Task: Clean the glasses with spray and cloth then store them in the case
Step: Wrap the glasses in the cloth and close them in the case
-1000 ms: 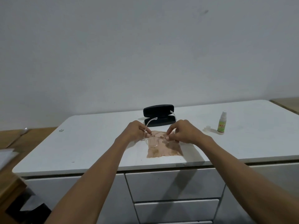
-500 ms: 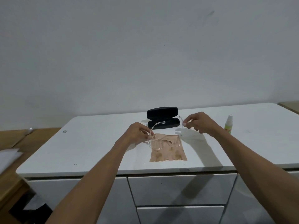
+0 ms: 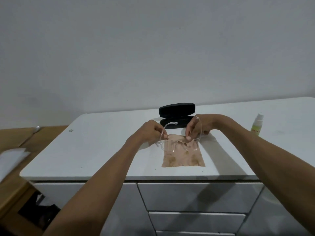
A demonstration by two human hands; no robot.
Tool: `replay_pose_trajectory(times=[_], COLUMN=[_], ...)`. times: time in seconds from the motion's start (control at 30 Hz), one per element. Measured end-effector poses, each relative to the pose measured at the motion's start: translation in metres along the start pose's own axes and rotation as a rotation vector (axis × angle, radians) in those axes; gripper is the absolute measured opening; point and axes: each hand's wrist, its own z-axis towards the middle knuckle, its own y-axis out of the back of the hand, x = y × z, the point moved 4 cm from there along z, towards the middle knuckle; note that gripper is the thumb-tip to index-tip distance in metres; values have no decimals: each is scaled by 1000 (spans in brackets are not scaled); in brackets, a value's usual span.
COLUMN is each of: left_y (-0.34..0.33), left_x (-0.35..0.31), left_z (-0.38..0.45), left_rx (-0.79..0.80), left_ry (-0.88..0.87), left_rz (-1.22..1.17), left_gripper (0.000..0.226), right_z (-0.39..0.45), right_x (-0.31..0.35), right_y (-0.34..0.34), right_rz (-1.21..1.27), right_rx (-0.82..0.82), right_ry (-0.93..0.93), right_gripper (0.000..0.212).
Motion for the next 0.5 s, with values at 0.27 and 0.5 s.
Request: replay_pose_trajectory(times=[0.27, 0.5], left_y=[1, 5], left_x=[3, 5], left_z=[6, 3], left_rx=[76, 15], left_ry=[38, 18], left_rz=[9, -97], left_gripper=[24, 11], right_z=[-1, -1], right_x=[6, -12], right_y=[3, 8], right_rz=[-3, 189], right_rx=[-21, -291], right_ry=[-25, -11], right_gripper=[7, 16])
